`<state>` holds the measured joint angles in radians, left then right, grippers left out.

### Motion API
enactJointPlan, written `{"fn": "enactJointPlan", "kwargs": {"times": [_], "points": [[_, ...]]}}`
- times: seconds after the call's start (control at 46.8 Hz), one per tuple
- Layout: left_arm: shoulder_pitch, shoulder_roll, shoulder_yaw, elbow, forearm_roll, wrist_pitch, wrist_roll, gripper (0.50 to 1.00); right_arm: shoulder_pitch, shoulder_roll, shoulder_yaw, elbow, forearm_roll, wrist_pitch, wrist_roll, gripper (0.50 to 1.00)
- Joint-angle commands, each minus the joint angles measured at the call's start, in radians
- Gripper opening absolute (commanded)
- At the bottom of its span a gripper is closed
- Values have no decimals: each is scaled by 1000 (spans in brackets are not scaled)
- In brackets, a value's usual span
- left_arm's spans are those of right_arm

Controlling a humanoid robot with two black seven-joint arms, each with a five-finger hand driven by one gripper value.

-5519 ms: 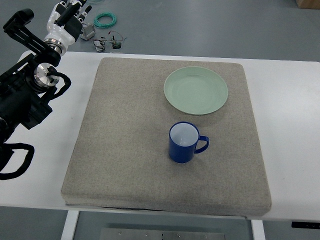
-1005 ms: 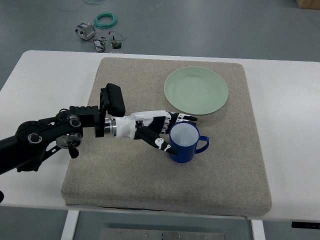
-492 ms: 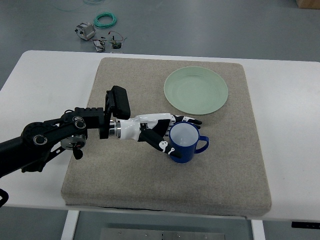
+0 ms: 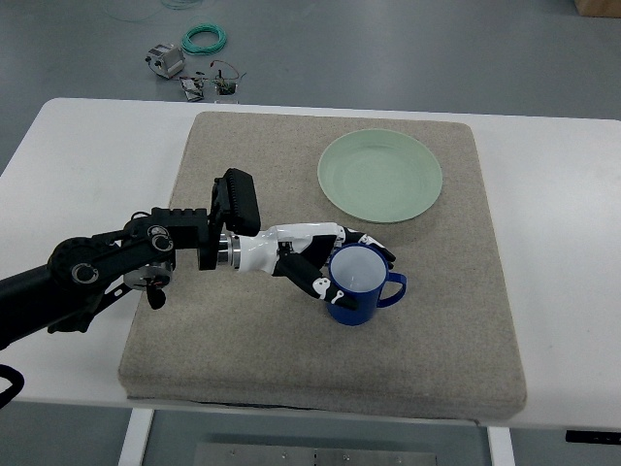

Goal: Place cup left of plate with left hand
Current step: 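Close the left hand's fingers around the blue mug, then lift the blue mug and carry it toward the pad's far corner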

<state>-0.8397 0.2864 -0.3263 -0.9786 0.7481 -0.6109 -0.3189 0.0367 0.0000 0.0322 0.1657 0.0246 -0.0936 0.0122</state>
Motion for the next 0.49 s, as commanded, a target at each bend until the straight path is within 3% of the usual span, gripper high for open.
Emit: {"fn": "enactJointPlan", "kwargs": {"times": [0.0,0.064,0.385,0.471], "points": [[1,-6,0,1,2,0,0,714,0,0,0,0,0,0,0,934],[1,-6,-2,3,2,0,0,671,0,0,0,0,0,0,0,934],[1,-7,-8,5,-18,0,0,668,0,0,0,0,0,0,0,934],[1,-7,-43,5,-21,43,-2,675,2,0,0,0,0,0,0,934]]}}
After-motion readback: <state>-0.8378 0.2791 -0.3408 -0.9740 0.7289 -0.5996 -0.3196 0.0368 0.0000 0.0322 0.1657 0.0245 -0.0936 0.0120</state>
